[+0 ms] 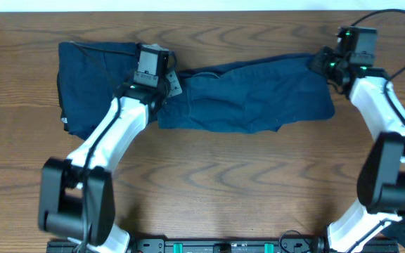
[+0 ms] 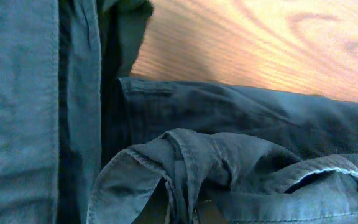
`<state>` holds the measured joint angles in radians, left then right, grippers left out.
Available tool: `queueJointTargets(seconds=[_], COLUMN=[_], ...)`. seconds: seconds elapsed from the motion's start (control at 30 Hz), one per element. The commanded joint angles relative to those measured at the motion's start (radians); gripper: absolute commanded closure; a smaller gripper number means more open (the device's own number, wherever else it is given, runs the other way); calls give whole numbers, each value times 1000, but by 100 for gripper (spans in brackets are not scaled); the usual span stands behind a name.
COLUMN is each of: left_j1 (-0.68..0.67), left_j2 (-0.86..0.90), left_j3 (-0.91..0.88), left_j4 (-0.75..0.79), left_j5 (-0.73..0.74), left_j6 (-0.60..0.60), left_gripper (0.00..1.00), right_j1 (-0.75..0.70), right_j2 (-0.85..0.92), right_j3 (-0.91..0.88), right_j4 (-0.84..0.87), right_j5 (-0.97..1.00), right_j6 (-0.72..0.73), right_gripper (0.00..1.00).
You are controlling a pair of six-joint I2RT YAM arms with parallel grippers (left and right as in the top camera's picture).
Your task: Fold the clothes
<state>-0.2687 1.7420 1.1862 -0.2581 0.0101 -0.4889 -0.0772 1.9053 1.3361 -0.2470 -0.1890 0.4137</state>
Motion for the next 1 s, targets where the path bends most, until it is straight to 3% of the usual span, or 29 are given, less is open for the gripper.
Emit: queueJointTargets(seconds=[0.0, 0.2, 0.27, 0.33, 0.37, 0.43, 0.5, 0.6, 0.67, 0.7, 0.8, 0.83, 0.87, 0.97], left_j1=[10, 11, 11, 11, 11, 11, 10, 10, 9, 8, -3, -10, -21, -64], left_j2=[56, 146, 160, 157, 150, 124, 81, 4, -39, -55, -63, -55, -45, 2], left_j3=[11, 11, 11, 11, 14, 24, 25, 24, 24, 24, 24, 24, 23, 20], left_j4=[32, 107, 127, 137, 138, 129, 106, 53, 7, -20, -69, -79, -82, -84], left_j5=[-79, -117, -116, -116, -116, -115, -111, -43, 15, 58, 181, 204, 217, 218], left_j6=[22, 37, 44, 62, 82, 120, 127, 127, 126, 126, 126, 126, 126, 127], left_gripper=[94, 94, 89, 68, 57, 41, 31, 29, 30, 37, 72, 87, 93, 94], right_j1=[39, 62, 62, 61, 61, 60, 58, 56, 56, 56, 59, 61, 63, 68], right_j2=[56, 126, 126, 115, 107, 76, 35, -47, -92, -113, -137, -136, -128, -95], right_j3=[20, 20, 20, 20, 20, 20, 20, 20, 20, 20, 20, 19, 16, 2], right_j4=[60, 183, 198, 208, 208, 192, 159, 65, -5, -52, -176, -204, -229, -253], right_j5=[9, 9, 9, 0, 0, -4, -8, -14, -14, -14, -26, -26, -26, -40], right_j6=[-60, -101, -114, -157, -174, -192, -211, -217, -217, -217, -217, -217, -217, -217], right_gripper=[99, 98, 93, 78, 62, 20, 13, 12, 17, 31, 85, 97, 99, 99])
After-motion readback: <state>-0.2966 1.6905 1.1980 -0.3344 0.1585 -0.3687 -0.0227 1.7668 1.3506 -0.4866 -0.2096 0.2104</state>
